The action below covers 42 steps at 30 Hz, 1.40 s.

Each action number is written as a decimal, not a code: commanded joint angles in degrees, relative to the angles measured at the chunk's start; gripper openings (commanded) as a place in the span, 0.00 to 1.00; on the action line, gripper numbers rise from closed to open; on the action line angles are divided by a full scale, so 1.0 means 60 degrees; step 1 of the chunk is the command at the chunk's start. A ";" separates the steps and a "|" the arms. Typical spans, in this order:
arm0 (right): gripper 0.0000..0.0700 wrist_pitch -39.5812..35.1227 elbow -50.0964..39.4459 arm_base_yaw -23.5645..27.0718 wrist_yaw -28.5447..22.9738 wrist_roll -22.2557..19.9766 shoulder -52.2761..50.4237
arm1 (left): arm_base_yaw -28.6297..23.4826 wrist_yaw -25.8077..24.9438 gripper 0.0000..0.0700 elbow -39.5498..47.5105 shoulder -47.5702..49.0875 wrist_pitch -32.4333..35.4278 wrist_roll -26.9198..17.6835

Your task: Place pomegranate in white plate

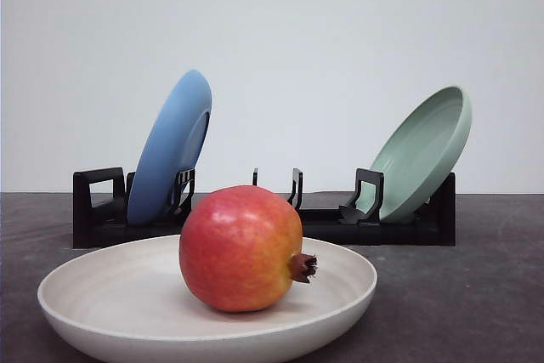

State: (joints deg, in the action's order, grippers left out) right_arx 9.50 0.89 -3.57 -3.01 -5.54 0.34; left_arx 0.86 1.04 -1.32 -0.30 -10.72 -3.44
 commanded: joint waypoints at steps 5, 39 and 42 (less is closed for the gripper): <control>0.01 -0.0080 -0.0036 0.0018 -0.0007 0.0109 -0.0022 | -0.0025 -0.0066 0.00 0.0109 0.0022 0.0000 -0.0066; 0.01 -0.0080 -0.0036 0.0018 -0.0007 0.0109 -0.0022 | -0.0025 -0.0066 0.00 0.0109 0.0022 0.0000 -0.0066; 0.01 -0.0080 -0.0036 0.0018 -0.0007 0.0109 -0.0022 | -0.0025 -0.0066 0.00 0.0109 0.0022 0.0000 -0.0066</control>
State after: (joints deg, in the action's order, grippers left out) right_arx 9.50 0.89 -3.57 -3.01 -5.54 0.34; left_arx 0.86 1.04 -1.32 -0.30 -10.72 -3.44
